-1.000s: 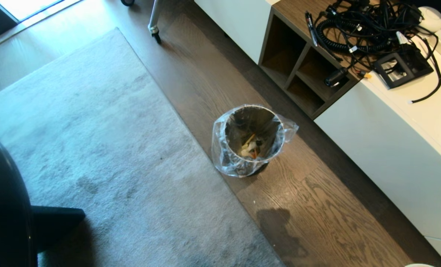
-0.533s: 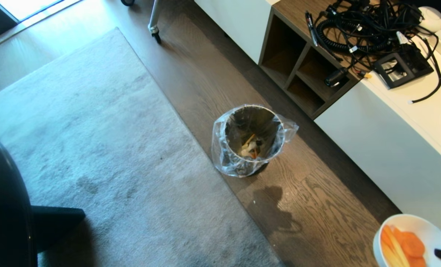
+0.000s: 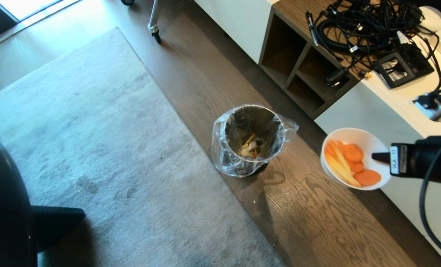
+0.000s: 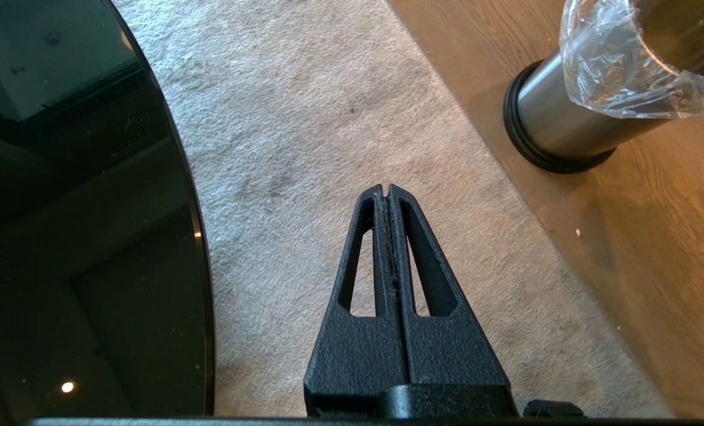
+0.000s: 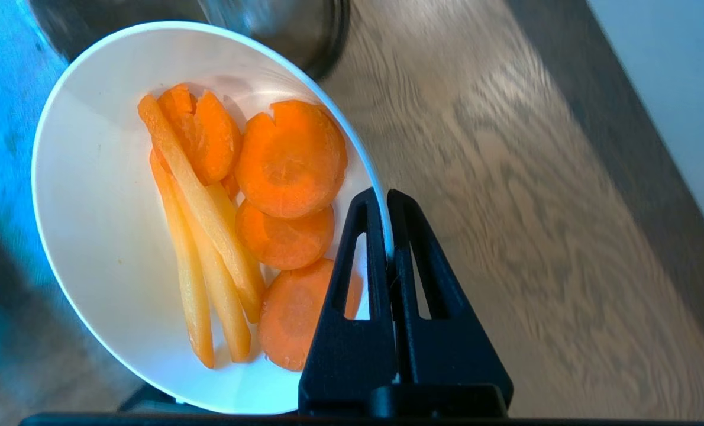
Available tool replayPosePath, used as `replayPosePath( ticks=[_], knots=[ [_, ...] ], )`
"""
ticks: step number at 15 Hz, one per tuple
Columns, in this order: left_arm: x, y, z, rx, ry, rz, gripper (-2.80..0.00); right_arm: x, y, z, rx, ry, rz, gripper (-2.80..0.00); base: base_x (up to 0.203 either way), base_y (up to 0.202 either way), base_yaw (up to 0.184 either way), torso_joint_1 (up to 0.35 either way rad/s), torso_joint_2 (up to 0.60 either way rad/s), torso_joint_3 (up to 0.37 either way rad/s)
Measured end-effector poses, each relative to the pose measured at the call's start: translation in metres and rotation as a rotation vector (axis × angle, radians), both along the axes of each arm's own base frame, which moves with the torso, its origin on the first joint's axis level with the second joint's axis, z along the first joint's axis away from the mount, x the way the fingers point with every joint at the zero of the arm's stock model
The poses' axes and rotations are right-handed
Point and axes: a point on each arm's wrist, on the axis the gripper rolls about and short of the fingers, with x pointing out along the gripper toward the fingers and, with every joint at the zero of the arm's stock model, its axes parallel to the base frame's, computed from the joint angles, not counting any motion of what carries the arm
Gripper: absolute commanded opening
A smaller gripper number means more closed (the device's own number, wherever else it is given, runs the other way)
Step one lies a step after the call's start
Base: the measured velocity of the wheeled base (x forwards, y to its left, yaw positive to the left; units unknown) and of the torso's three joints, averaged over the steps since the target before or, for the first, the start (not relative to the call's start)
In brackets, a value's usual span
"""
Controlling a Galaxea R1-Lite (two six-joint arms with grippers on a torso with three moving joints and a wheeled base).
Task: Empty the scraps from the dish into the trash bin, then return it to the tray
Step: Move the bowl over the trash can
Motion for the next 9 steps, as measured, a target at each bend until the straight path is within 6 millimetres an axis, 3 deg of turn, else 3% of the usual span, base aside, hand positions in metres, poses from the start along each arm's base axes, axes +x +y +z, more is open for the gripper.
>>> replayPosePath(
  ticks=[5,9],
  knots=[
    [0.000,0.000,0.000,0.000,0.000,0.000,-2.80,0.055,0.057,0.020,-0.112,-0.160,-0.002,-2.80,0.000,0.000,0.000,0.000,0.00,0.000],
    [0.000,0.000,0.000,0.000,0.000,0.000,-2.80,0.076,0.083,0.022,-0.263,-0.325,0.089,-2.80,0.000,0.000,0.000,0.000,0.00,0.000]
  ],
)
